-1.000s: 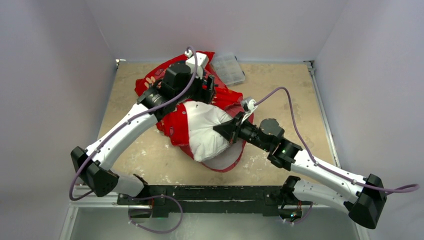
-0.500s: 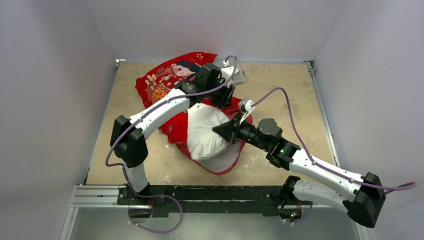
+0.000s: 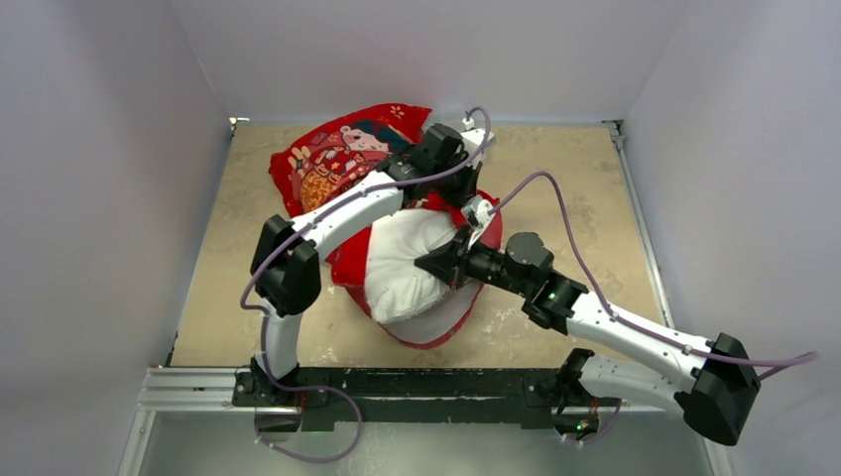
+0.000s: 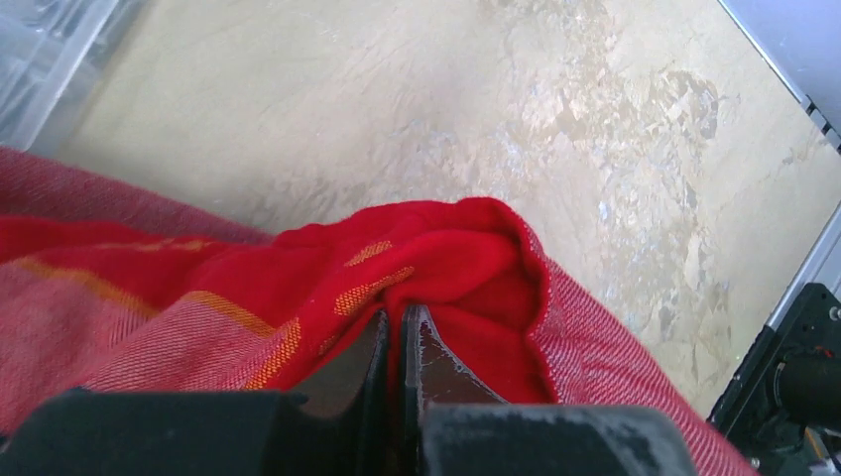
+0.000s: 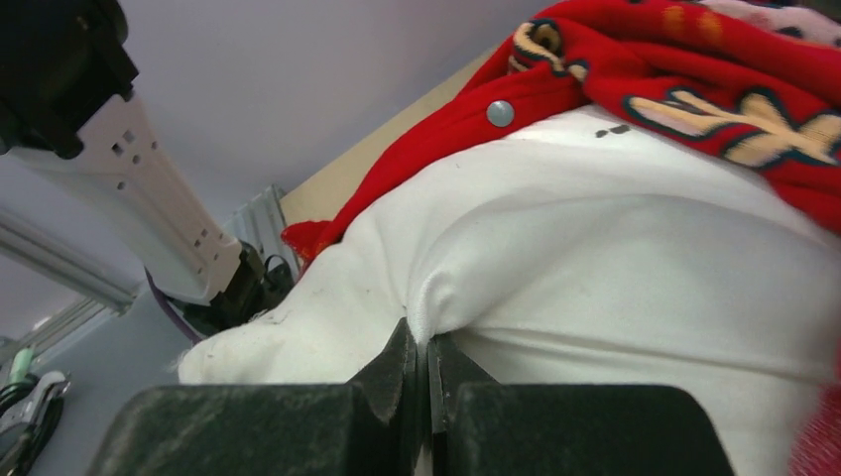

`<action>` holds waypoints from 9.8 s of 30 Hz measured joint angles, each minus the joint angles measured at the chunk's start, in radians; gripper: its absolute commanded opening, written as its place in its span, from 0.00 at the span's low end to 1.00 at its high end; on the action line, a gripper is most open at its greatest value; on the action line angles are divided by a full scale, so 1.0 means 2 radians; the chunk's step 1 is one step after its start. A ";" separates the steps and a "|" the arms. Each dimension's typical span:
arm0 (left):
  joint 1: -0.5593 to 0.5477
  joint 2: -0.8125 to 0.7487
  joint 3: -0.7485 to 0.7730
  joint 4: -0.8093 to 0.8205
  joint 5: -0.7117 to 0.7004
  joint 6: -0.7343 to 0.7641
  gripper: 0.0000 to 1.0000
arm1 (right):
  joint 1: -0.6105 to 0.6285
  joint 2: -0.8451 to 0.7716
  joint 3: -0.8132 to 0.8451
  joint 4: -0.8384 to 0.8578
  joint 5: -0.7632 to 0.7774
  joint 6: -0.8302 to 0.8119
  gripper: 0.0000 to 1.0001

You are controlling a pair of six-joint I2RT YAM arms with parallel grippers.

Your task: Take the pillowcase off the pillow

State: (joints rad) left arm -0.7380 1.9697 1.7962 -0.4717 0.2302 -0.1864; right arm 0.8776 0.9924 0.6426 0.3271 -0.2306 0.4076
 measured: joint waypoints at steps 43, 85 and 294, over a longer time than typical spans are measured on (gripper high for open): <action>0.047 -0.174 -0.109 -0.005 -0.356 -0.138 0.79 | 0.023 -0.041 0.027 -0.061 0.126 0.016 0.00; 0.008 -0.487 -0.459 -0.035 -0.208 -0.321 0.00 | -0.081 0.096 0.054 -0.002 0.205 0.090 0.00; 0.151 -0.472 -0.443 -0.147 -0.311 -0.264 0.00 | -0.166 0.040 0.075 -0.084 0.197 0.130 0.00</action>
State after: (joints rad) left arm -0.4366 1.0256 0.9092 -0.7666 -0.3912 -0.7136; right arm 0.5449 1.0729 0.7933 0.1581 0.1635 0.6670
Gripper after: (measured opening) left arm 0.049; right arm 0.027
